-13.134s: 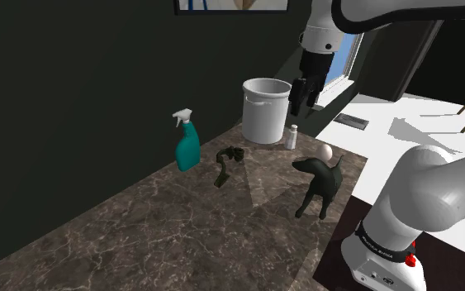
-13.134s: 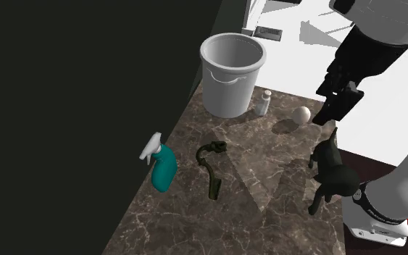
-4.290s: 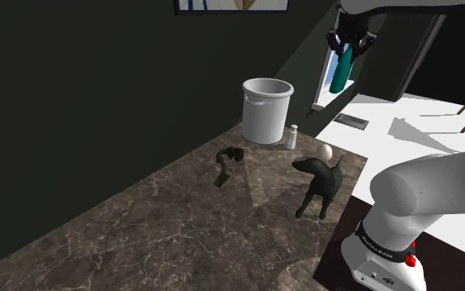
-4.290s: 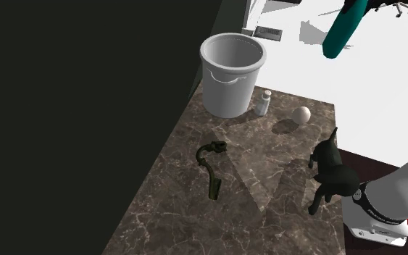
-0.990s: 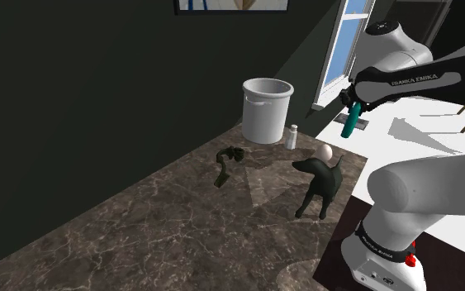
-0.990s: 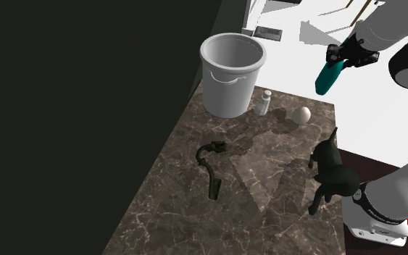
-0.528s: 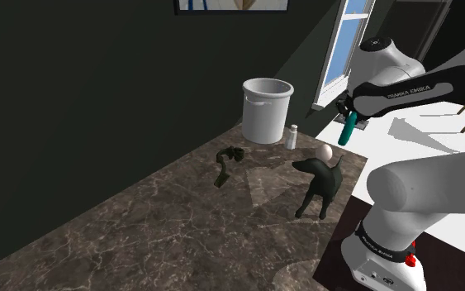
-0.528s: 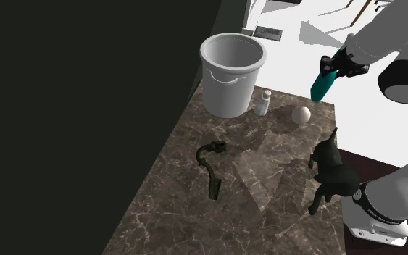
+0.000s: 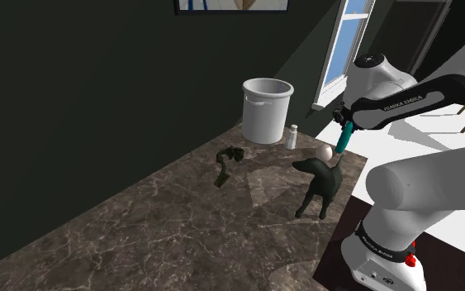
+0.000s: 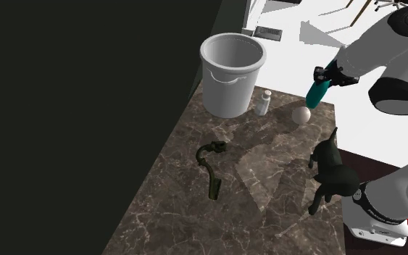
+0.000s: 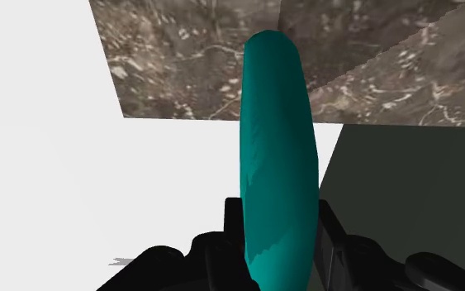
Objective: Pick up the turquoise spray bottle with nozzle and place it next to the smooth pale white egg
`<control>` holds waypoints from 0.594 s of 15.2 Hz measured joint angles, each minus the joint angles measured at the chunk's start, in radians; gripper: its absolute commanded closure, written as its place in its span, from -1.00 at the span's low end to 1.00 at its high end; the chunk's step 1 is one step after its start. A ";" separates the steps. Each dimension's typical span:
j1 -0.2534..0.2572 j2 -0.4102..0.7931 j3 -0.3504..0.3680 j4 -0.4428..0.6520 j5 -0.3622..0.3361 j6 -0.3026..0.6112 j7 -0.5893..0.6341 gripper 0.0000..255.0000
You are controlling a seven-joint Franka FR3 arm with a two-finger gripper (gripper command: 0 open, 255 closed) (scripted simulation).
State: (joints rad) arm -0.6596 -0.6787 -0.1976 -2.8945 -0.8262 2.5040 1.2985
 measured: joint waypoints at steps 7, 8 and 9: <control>-0.007 0.009 0.001 -0.008 -0.013 0.017 0.012 1.00; -0.007 0.009 0.001 -0.008 -0.013 0.017 0.012 -1.00; -0.007 0.009 0.001 -0.008 -0.013 0.017 0.012 -1.00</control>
State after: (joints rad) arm -0.6667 -0.6695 -0.1969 -2.9027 -0.8390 2.5209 1.3106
